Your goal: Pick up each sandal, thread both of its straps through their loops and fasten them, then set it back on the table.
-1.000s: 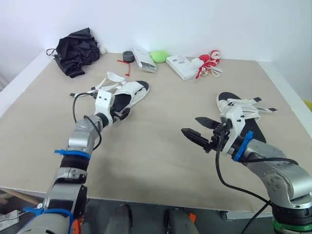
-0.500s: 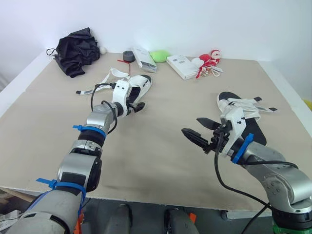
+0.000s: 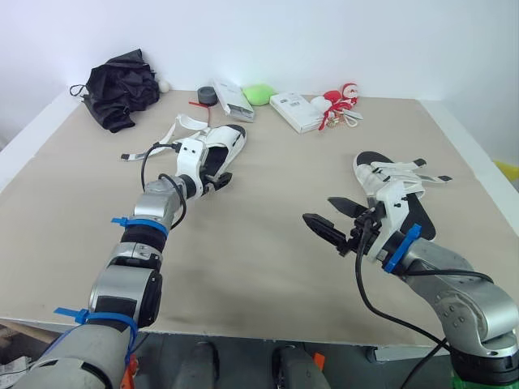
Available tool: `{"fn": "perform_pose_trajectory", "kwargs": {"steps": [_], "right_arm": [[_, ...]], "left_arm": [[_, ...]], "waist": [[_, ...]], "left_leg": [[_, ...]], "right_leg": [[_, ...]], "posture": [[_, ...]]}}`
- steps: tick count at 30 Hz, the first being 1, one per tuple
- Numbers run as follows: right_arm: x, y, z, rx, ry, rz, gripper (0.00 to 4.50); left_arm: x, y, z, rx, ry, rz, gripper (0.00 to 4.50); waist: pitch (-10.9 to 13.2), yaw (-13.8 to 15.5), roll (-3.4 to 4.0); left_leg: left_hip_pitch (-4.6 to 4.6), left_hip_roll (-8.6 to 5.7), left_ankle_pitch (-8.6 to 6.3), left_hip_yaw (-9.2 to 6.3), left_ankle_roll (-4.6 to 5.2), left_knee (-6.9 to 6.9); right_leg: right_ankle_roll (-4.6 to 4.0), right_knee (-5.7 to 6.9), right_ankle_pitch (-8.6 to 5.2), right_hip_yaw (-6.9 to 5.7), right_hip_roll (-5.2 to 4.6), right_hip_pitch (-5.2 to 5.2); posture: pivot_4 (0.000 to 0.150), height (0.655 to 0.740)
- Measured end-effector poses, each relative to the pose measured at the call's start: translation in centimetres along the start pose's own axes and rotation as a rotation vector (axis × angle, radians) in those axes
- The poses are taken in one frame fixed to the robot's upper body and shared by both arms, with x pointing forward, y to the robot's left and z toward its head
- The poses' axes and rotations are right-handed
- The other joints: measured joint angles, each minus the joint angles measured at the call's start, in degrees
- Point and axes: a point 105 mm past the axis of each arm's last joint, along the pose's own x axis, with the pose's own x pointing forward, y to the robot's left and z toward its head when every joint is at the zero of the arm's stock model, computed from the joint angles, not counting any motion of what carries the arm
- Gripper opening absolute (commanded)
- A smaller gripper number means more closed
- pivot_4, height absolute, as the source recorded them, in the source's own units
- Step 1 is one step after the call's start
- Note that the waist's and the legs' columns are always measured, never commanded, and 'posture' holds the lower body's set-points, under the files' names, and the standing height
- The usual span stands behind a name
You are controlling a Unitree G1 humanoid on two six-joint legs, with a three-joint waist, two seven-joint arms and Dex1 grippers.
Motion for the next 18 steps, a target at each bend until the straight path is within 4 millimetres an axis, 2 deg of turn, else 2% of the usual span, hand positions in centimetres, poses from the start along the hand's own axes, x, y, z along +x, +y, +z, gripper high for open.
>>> {"fn": "perform_pose_trajectory", "kwargs": {"steps": [3,4,5,11,14,18], "right_arm": [[0.0,0.0,0.1,0.001,-0.003,0.005,4.12],[0.0,0.1,0.3,0.003,-0.008,0.015,4.12],[0.0,0.1,0.3,0.002,-0.008,0.014,4.12],[0.3,0.1,0.6,0.000,-0.017,0.024,4.12],[0.5,0.3,0.4,0.004,-0.010,0.038,4.12],[0.9,0.2,0.4,0.009,-0.009,0.052,4.12]], "left_arm": [[-0.9,0.9,-1.0,0.021,0.020,0.017,4.42],[-2.2,1.7,-1.7,0.040,0.036,0.029,4.42],[-2.6,2.0,-1.9,0.045,0.045,0.031,4.42],[-5.0,2.3,-2.8,0.067,0.087,0.035,4.42],[-5.4,2.4,-2.5,0.072,0.086,0.046,4.42],[-4.6,1.7,-1.4,0.013,0.068,0.057,4.42]], "waist": [[-0.2,-0.8,0.00],[-0.3,-1.3,-0.02],[-0.4,-1.8,-0.01],[-0.8,-1.9,0.13],[-0.8,-1.9,0.14],[-0.7,-1.5,0.10]], "left_leg": [[0.46,0.02,-0.01,0.21,-0.01,-0.20],[0.76,0.02,-0.02,0.32,-0.02,-0.41],[0.99,0.02,-0.02,0.38,-0.03,-0.59],[1.46,0.15,-0.09,0.38,-0.10,-0.94],[1.48,0.25,-0.15,0.39,-0.15,-0.94],[1.33,0.23,-0.15,0.37,-0.14,-0.88]], "right_leg": [[-0.10,0.00,0.02,0.27,0.02,0.19],[-0.33,0.00,-0.06,0.40,0.01,0.29],[-0.50,0.00,-0.05,0.50,0.04,0.31],[-0.47,0.00,0.01,1.17,0.56,0.33],[-0.51,0.00,-0.01,1.29,0.73,0.32],[-0.51,0.00,0.00,1.32,0.76,0.24]], "posture": [[0.150,0.7400],[0.150,0.7400],[0.150,0.7400],[0.150,0.7400],[0.150,0.7400],[0.150,0.7400]]}}
